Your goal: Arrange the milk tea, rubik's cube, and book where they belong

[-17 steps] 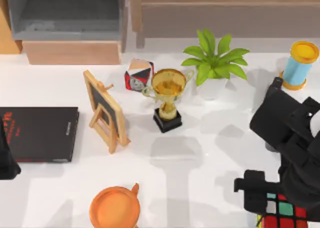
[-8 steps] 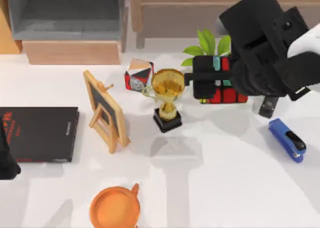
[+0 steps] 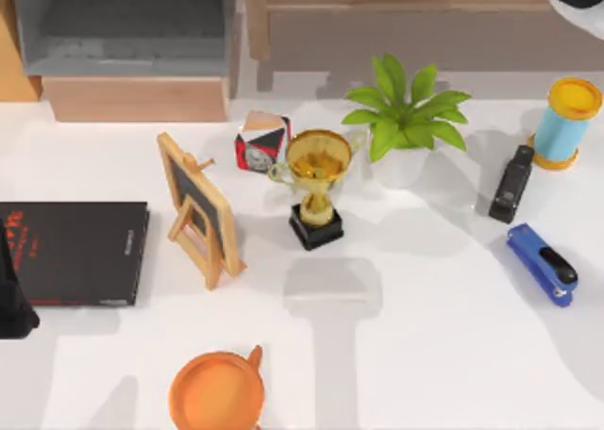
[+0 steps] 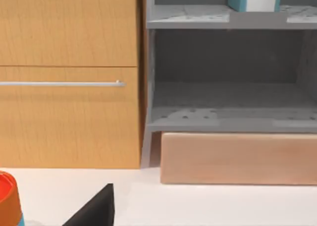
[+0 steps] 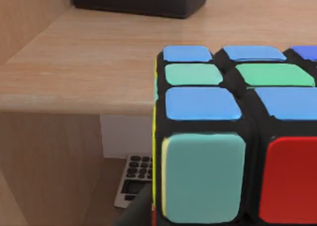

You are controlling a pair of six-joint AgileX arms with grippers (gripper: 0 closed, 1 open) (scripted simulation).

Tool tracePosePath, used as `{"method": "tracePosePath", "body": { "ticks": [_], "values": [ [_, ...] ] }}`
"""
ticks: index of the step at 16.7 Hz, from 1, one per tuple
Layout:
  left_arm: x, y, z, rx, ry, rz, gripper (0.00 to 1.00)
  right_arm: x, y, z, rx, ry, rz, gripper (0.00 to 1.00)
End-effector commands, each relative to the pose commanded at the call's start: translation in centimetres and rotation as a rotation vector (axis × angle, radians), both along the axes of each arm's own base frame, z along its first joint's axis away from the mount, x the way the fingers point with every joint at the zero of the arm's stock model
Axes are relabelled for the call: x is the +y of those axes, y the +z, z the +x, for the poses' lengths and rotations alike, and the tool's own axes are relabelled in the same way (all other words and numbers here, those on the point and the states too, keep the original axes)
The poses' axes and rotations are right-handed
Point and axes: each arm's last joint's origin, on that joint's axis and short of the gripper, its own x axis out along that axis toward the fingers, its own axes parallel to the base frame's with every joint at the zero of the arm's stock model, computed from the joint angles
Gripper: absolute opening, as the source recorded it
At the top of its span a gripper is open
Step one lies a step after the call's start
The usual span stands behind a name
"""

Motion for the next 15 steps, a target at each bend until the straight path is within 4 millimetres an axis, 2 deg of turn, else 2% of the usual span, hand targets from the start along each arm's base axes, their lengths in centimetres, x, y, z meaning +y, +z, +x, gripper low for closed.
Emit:
{"method": "tracePosePath", "body": {
  "ticks": [3,9,12,15],
  "values": [
    [0.0,0.0,0.0,0.000,0.000,0.000,1.00,-0.6,2.3,0.6,-0.103,-0.061,-0.001,0.00],
    [0.0,0.0,0.0,0.000,0.000,0.000,1.00,-0.7,3.2,0.5,-0.131,-0.052,0.016,0.00],
    [0.0,0.0,0.0,0.000,0.000,0.000,1.00,-1.3,5.8,1.4,-0.230,-0.024,0.065,0.00],
    [0.0,0.0,0.0,0.000,0.000,0.000,1.00,-1.4,8.4,3.4,-0.327,0.006,0.108,0.00]
  ]
}}
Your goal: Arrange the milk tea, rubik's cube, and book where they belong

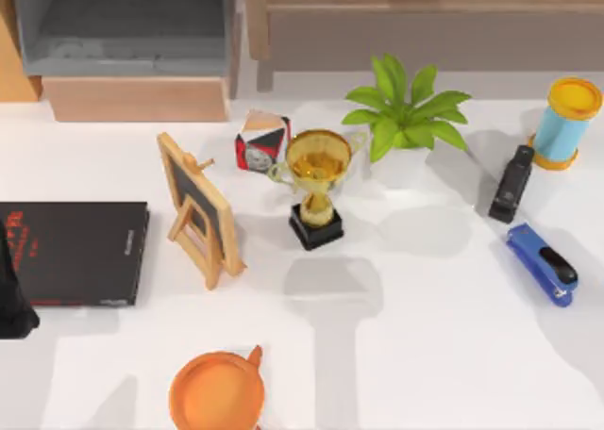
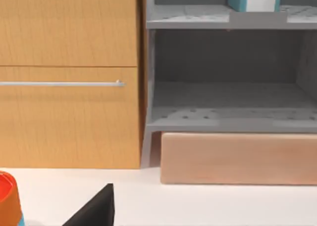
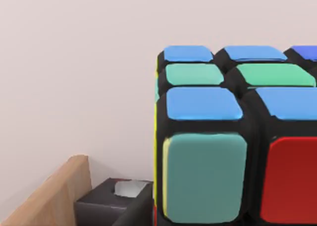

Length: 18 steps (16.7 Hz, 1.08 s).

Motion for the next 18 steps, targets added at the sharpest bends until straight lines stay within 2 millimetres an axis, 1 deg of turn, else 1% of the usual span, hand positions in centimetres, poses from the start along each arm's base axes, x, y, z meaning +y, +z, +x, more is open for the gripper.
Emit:
{"method": "tracePosePath", "body": {
  "ticks": [1,2,5,7,9,13,18],
  "values": [
    [0.0,0.0,0.0,0.000,0.000,0.000,1.00,0.1,0.2,0.9,-0.010,0.006,0.003,0.00],
    [0.0,0.0,0.0,0.000,0.000,0.000,1.00,0.4,-0.2,2.0,-0.002,0.008,-0.003,0.00],
    [0.0,0.0,0.0,0.000,0.000,0.000,1.00,0.7,-2.8,5.1,0.103,-0.021,-0.048,0.00],
    [0.0,0.0,0.0,0.000,0.000,0.000,1.00,0.7,-4.9,6.6,0.183,-0.056,-0.081,0.00],
    [0.0,0.0,0.0,0.000,0.000,0.000,1.00,0.7,-6.0,7.3,0.223,-0.076,-0.097,0.00],
    [0.0,0.0,0.0,0.000,0.000,0.000,1.00,0.7,-6.1,7.3,0.223,-0.076,-0.098,0.00],
    [0.0,0.0,0.0,0.000,0.000,0.000,1.00,0.7,-6.1,7.3,0.223,-0.076,-0.098,0.38]
  ]
}}
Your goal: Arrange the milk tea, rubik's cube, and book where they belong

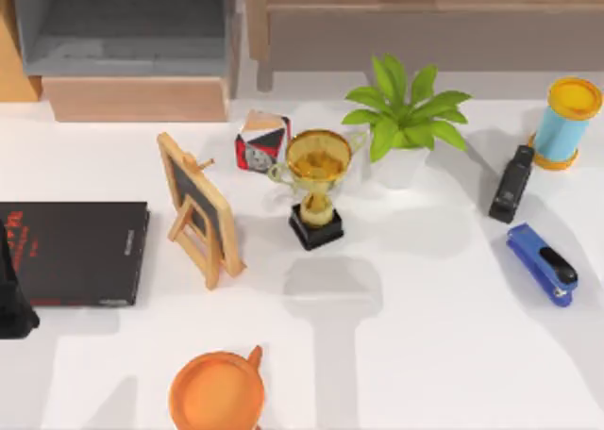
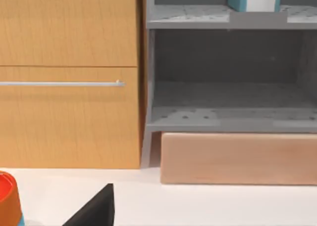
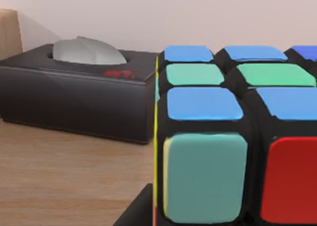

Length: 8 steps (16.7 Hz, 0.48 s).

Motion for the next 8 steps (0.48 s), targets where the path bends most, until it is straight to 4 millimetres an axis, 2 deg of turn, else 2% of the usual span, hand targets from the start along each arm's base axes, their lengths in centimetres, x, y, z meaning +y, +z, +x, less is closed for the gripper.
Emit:
{"method": "tracePosePath", "body": {
  "ticks": [8],
  "values": [
    [0.00,0.00,0.00,0.000,0.000,0.000,1.00,0.00,0.00,0.00,0.000,0.000,0.000,0.98]
  ]
}}
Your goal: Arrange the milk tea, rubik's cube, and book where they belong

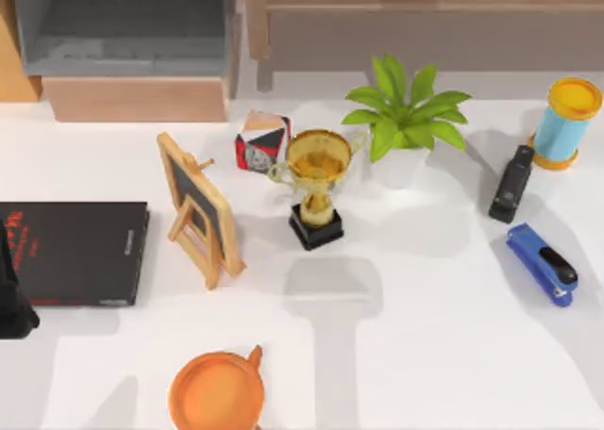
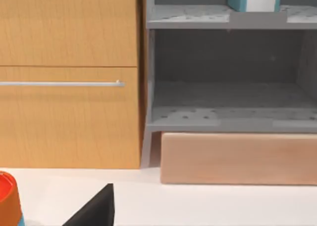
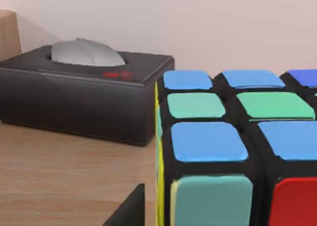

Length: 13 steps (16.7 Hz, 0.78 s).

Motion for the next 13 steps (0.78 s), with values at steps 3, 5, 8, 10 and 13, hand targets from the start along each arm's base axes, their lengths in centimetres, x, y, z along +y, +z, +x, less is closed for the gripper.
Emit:
{"method": "tracePosePath", "body": {
  "ticks": [3,5,8,10,13],
  "values": [
    [0.0,0.0,0.0,0.000,0.000,0.000,1.00,0.0,0.0,0.0,0.000,0.000,0.000,1.00],
    [0.0,0.0,0.0,0.000,0.000,0.000,1.00,0.0,0.0,0.0,0.000,0.000,0.000,1.00],
    [0.0,0.0,0.0,0.000,0.000,0.000,1.00,0.0,0.0,0.0,0.000,0.000,0.000,1.00],
    [0.0,0.0,0.0,0.000,0.000,0.000,1.00,0.2,0.1,-0.2,-0.002,0.005,0.001,1.00],
    [0.0,0.0,0.0,0.000,0.000,0.000,1.00,0.1,0.2,-1.3,-0.004,0.005,0.003,1.00]
  ]
}}
